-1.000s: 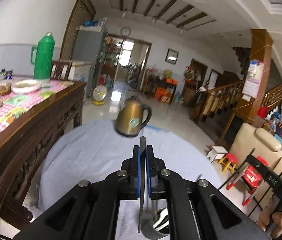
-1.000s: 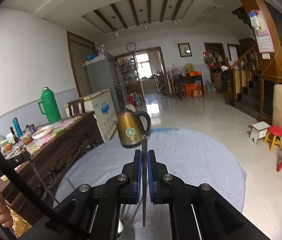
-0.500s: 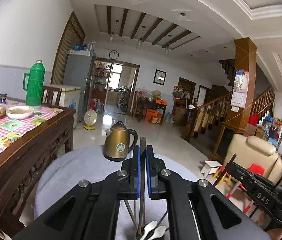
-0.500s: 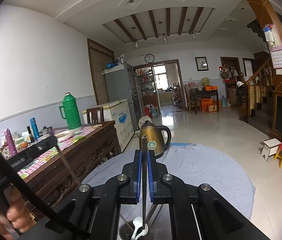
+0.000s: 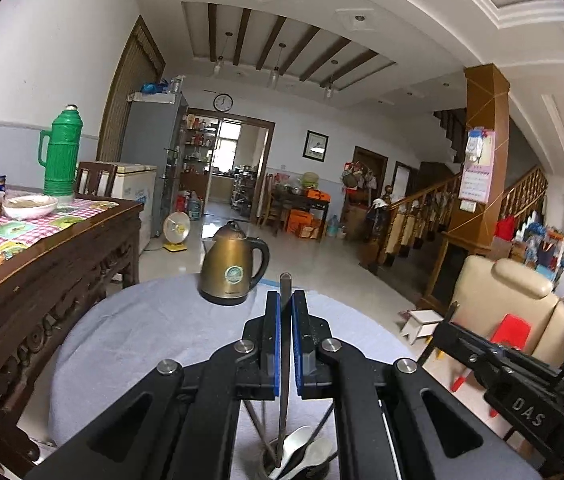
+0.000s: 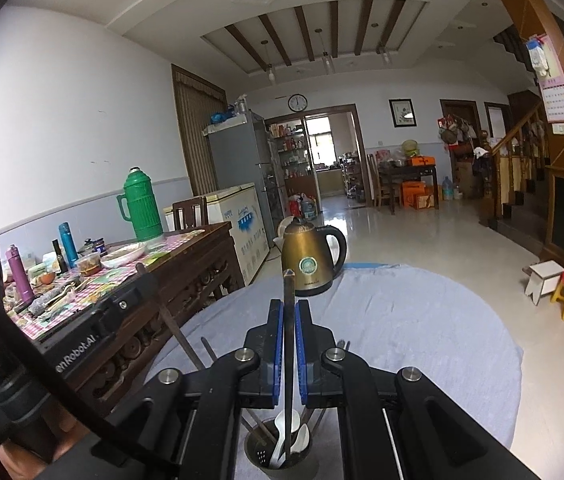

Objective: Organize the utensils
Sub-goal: 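Lift both chopsticks and lower them into the grey cup, then open both tools to release the chopsticks into the cup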

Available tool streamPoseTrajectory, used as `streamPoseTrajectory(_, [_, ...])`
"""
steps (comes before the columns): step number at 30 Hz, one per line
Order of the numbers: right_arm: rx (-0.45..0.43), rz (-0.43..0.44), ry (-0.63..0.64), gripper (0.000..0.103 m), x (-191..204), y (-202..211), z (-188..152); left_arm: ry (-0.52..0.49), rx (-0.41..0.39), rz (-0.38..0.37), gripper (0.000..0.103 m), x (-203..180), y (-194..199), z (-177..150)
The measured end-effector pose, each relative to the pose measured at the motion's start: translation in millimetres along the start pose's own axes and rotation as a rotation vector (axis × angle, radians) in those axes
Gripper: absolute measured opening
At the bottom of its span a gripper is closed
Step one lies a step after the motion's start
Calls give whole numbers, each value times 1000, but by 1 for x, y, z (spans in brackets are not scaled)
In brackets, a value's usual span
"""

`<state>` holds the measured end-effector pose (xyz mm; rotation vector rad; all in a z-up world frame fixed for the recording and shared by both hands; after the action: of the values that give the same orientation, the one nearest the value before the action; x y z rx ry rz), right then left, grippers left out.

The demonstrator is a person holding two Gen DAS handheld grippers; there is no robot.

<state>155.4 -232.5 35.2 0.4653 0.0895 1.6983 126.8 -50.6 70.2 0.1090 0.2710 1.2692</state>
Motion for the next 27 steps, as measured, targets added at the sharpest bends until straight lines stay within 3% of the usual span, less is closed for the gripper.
streamPoseTrajectory(7, [32, -16, -32, 7, -10, -3, -18, -60, 60, 53, 5, -7, -10, -20])
streamPoseTrajectory(27, [101, -28, -46, 7, -17, -10, -44, -81, 177, 107, 6, -7, -23, -48])
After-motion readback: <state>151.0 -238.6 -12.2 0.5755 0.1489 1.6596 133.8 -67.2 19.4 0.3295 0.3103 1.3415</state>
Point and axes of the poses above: each gripper's, at about its wrist camera, not at the fingertips, and y roughly against the way its jaws point, x to its left, z to its top, the point moved 6 cm from there along -y, roughly the way its jaws point, and after that the axes turned 3 degrees about -y, right-handed, at the moved point
